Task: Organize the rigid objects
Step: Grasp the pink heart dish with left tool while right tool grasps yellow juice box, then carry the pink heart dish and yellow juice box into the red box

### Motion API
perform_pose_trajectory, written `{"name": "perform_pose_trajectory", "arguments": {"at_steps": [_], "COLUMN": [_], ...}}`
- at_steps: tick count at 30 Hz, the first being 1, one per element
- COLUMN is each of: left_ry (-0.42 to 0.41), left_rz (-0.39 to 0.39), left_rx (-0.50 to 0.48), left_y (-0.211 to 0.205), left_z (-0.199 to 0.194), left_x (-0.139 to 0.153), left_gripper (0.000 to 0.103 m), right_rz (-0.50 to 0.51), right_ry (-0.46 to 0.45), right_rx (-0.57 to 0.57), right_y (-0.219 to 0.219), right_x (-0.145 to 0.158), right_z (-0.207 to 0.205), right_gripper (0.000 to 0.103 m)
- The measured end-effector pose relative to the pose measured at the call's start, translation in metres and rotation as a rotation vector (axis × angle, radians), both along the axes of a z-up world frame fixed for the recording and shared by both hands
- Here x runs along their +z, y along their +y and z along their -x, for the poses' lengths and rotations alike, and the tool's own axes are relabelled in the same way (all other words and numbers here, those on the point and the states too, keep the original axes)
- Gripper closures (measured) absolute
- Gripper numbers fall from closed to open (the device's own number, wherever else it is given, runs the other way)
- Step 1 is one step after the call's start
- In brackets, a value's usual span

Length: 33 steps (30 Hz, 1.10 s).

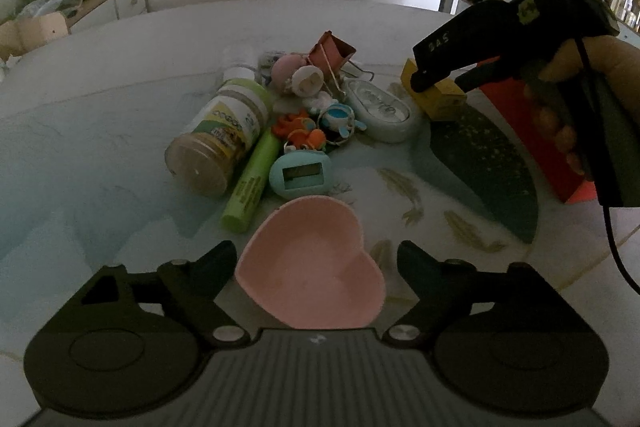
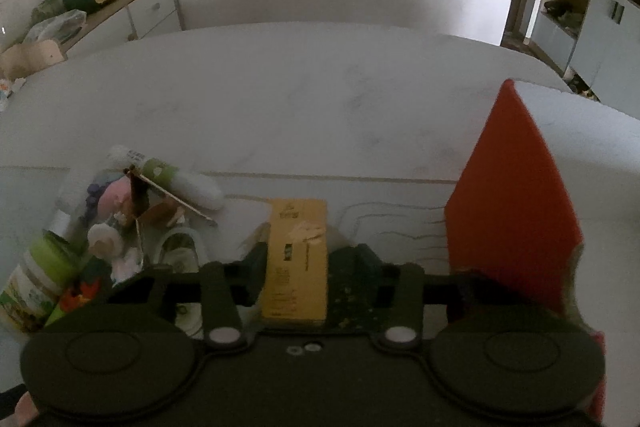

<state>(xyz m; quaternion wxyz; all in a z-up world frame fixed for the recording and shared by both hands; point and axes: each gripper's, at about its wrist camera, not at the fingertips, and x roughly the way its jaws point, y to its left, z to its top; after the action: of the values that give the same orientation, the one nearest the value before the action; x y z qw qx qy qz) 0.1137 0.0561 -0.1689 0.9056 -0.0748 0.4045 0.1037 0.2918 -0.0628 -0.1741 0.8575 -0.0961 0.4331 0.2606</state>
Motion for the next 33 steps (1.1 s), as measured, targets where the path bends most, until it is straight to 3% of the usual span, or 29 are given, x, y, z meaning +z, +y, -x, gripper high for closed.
{"name": "perform_pose_trajectory", "arguments": {"at_steps": [3, 7, 21, 33], "left_ry": [0.000, -0.004, -0.019, -0.061], "left_rz": [0.005, -0.008, 0.031, 0.011], "left_rx": [0.018, 0.045, 0.043, -0.052], "left_y": [0.001, 0.002, 0.004, -0.009], "left_z": [0.001, 0.002, 0.010, 0.023], "left_x": [0.001, 0.002, 0.008, 0.052], "left_gripper": [0.020, 0.033, 0.034, 0.034], "right_rz": [0.003, -0.015, -0.085, -0.145], "right_ry": [0.000, 0.006, 0.027, -0.006], "right_rx": [0.009, -0.010, -0.043, -0.055], "right_y": [0.001, -0.003, -0.040, -0.077], "right_x": [0.000, 0.002, 0.035, 0.091], "right_z": [0.002, 0.005, 0.040, 0.088], "right_gripper": [0.073, 0.073, 0.074, 0.074]}}
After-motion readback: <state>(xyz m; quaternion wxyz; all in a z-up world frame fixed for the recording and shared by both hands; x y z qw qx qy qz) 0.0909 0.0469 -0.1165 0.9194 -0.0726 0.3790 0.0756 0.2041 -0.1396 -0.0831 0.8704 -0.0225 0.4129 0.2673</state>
